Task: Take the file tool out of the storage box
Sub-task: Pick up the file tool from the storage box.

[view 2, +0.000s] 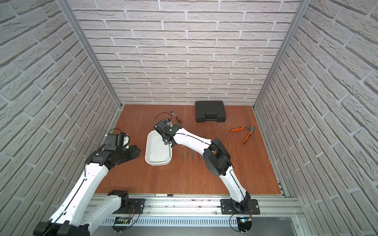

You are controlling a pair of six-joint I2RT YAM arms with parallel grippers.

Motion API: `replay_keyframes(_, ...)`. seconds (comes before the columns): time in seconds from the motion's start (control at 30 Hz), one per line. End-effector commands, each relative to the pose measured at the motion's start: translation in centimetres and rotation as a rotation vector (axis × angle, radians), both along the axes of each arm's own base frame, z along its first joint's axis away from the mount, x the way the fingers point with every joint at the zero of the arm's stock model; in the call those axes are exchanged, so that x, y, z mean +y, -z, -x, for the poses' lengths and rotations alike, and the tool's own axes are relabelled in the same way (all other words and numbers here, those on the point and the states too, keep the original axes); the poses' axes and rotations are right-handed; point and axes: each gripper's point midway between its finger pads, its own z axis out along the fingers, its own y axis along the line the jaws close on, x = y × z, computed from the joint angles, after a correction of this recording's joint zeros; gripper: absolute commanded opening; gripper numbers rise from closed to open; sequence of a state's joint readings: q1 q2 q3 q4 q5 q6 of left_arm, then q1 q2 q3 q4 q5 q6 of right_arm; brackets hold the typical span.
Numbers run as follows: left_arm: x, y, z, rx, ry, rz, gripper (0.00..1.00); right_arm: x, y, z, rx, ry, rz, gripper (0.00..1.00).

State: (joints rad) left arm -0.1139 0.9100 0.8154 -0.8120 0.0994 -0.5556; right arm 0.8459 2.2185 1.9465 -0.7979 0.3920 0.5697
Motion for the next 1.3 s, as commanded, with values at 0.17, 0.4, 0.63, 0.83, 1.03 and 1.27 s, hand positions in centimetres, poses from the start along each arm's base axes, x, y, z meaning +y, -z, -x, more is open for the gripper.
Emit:
replay_keyframes(0.17, -0.2, -0.5, -0.1, -0.011, 0.003, 0.009, 0.56, 1.0, 1.4, 0.6, 0.100, 0.003, -0.079, 0.47)
replay_keyframes(0.4, -0.1, -0.4, 0.0, -0.010, 0.004, -0.001, 0.56, 1.2, 2.6, 0.7, 0.133, 0.011, -0.078, 0.23)
replay_keyframes(0.63, 0.1, -0.3, 0.2, -0.006, 0.005, -0.014, 0.56, 1.4, 1.5, 0.3, 0.113, 0.012, -0.070, 0.07)
replay_keyframes(0.83, 0.1, -0.3, 0.1, -0.005, 0.005, -0.019, 0.56, 2.1, -1.3, 0.2, 0.049, -0.033, -0.025, 0.06)
replay_keyframes(1.03, 0.1, -0.3, 0.1, -0.003, 0.009, -0.020, 0.56, 3.0, 0.7, 0.5, 0.087, -0.040, -0.042, 0.08)
replay_keyframes(1.27, 0.4, -0.3, 0.4, 0.004, 0.015, -0.043, 0.56, 3.9, 3.3, 0.6, 0.125, -0.035, -0.086, 0.12)
